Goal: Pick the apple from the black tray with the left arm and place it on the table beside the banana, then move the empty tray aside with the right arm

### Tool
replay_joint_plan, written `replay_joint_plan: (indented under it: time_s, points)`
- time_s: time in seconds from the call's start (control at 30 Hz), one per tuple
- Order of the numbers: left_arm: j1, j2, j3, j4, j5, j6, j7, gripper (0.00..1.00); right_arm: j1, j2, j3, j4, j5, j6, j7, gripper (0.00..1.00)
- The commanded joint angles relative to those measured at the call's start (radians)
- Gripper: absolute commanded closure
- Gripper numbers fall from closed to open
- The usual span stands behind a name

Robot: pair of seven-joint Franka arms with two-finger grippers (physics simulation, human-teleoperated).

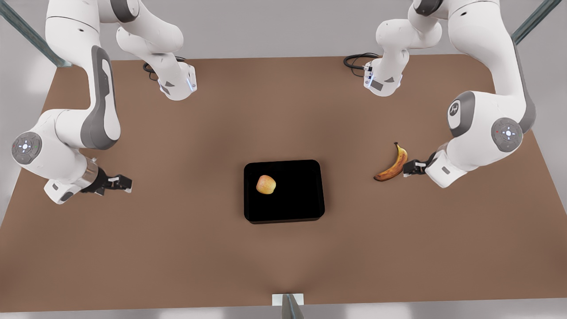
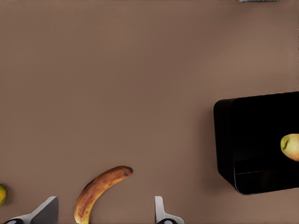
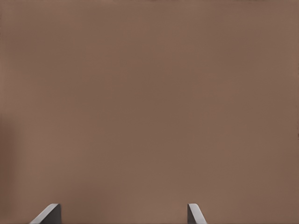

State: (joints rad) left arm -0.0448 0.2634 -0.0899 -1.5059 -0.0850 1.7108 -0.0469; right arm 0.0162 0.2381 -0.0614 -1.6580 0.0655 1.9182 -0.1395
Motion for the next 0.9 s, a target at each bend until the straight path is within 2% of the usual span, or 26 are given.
replay_joint_plan:
  time_s: [0.0, 0.07, 0.1, 0.2, 0.3, 0.37, 0.4, 0.5, 0.6, 0.63, 0.7, 0.77, 0.87]
  points:
    - [-0.001, 0.000, -0.001, 0.003, 0.001, 0.046, 0.019, 0.00, 0.002, 0.000, 0.002, 0.001, 0.002, 0.059, -0.065, 0.00]
    - [-0.003, 0.039, 0.004, 0.026, -0.013, 0.070, 0.029, 0.00, 0.002, 0.027, 0.002, 0.023, -0.003, 0.062, -0.065, 0.00]
    - [-0.026, 0.060, -0.001, 0.016, -0.022, 0.179, 0.029, 0.00, 0.007, 0.089, 0.002, 0.046, -0.003, 0.062, -0.065, 0.00]
    - [-0.314, 0.108, -0.024, 0.154, 0.062, 0.187, -0.043, 0.00, 0.008, 0.196, 0.003, 0.075, -0.006, 0.144, -0.066, 0.00]
    - [-0.540, 0.132, -0.024, 0.159, 0.105, 0.211, -0.309, 0.00, 0.007, 0.168, 0.003, 0.138, -0.006, 0.101, -0.065, 0.00]
    - [-0.630, 0.191, -0.024, 0.161, 0.117, 0.286, -0.399, 0.00, 0.005, 0.090, 0.001, 0.141, -0.006, 0.006, -0.066, 0.00]
    - [-0.678, 0.215, -0.024, 0.161, 0.168, 0.320, -0.476, 0.00, 0.005, 0.084, 0.003, 0.207, -0.009, -0.076, -0.065, 0.00]
    - [-0.708, 0.264, -0.016, 0.164, 0.180, 0.404, -0.519, 0.00, 0.007, 0.090, 0.002, 0.228, -0.009, -0.100, -0.065, 0.00]
    - [-0.702, 0.470, 0.056, 0.434, 0.177, 0.440, -0.522, 0.00, -0.004, 0.116, -0.003, 0.256, -0.009, -0.114, -0.065, 0.00]
    - [-0.704, 0.505, 0.056, 0.454, 0.177, 0.490, -0.544, 0.00, -0.007, 0.115, -0.006, 0.254, -0.004, -0.154, -0.063, 0.00]
    - [-0.721, 0.542, 0.053, 0.435, 0.182, 0.529, -0.565, 0.00, -0.002, 0.113, -0.002, 0.251, -0.004, -0.174, -0.065, 0.00]
    - [-0.774, 0.542, 0.055, 0.339, 0.266, 0.526, -0.565, 0.00, -0.002, 0.115, 0.000, 0.251, -0.006, -0.174, -0.065, 0.00]
    - [-0.770, 0.543, 0.050, 0.263, 0.254, 0.550, -0.553, 0.00, -0.001, 0.115, 0.002, 0.253, -0.006, -0.174, -0.065, 0.00]
